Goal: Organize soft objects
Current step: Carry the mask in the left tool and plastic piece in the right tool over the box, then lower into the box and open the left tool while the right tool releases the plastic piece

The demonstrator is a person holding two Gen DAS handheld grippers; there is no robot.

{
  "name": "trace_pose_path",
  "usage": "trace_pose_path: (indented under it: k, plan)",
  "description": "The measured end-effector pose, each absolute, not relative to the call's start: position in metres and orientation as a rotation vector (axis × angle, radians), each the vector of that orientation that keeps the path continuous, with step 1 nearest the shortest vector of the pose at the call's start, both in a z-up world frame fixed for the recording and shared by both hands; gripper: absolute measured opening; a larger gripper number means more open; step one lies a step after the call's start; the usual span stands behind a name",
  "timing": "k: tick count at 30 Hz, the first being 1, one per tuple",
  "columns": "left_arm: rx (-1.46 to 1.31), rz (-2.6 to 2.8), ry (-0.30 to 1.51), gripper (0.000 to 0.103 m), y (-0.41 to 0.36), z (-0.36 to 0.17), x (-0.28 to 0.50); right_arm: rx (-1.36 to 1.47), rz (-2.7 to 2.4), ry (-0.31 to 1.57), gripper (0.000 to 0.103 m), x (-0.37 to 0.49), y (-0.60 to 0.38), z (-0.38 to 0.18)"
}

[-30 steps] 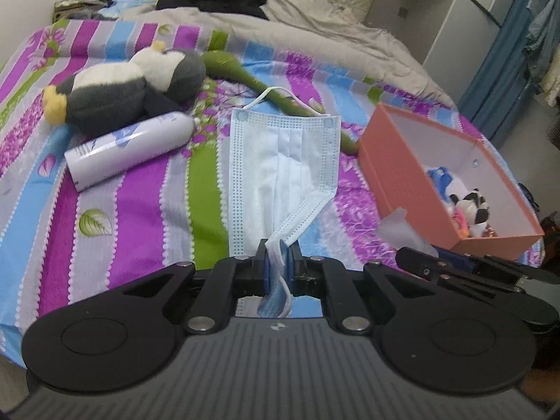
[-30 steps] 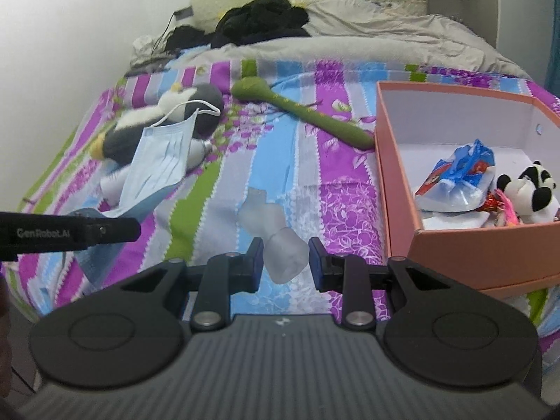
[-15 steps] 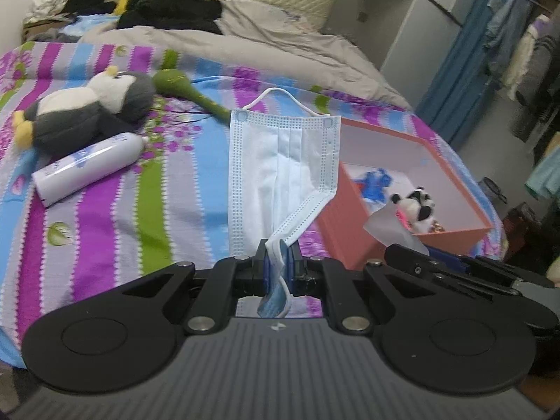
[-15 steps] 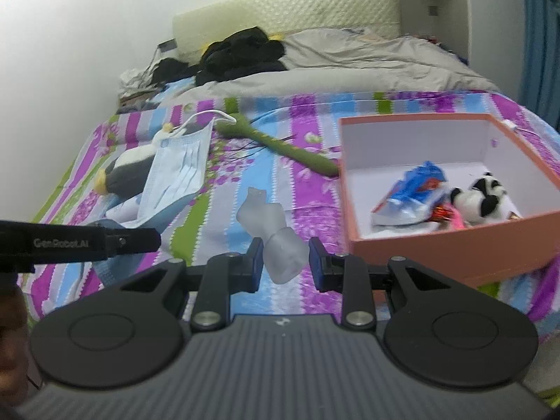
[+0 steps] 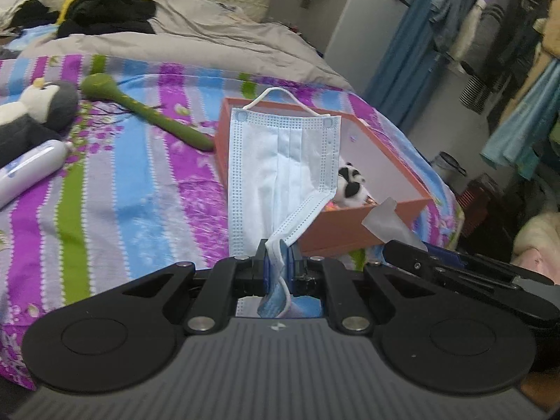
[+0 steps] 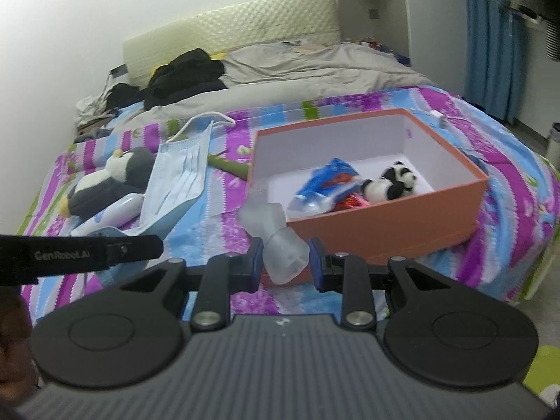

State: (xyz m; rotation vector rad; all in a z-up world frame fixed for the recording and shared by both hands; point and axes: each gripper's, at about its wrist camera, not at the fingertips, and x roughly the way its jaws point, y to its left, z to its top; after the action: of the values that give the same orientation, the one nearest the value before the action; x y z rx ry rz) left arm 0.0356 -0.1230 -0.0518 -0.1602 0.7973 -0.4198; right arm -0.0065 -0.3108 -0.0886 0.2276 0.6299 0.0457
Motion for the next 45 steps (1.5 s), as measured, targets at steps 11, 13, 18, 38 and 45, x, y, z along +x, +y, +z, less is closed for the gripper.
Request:
trace_pose_path:
  k: [11, 13, 18, 38, 45]
  plan:
    - [-0.135, -0.452, 0.848, 0.011, -0.168, -0.060, 0.078, 0.277, 0.001, 0.659, 0.031, 0.012, -0.351, -0.097]
    - [-0.127, -0.452, 0.859, 0.011, -0.177, -0.061, 0.091, 0.286, -0.001, 0.668, 0.031, 0.022, -0.359, -0.099]
    - [-0.108, -0.459, 0.891, 0.012, -0.198, -0.068, 0.131, 0.303, -0.009, 0.691, 0.031, 0.050, -0.378, -0.108]
    - [-0.008, -0.448, 1.021, 0.012, -0.271, -0.133, 0.304, 0.291, -0.014, 0.814, 0.031, 0.193, -0.431, -0.175]
    - [0.005, -0.447, 1.072, 0.012, -0.279, -0.160, 0.330, 0.284, -0.016, 0.872, 0.033, 0.222, -0.436, -0.192]
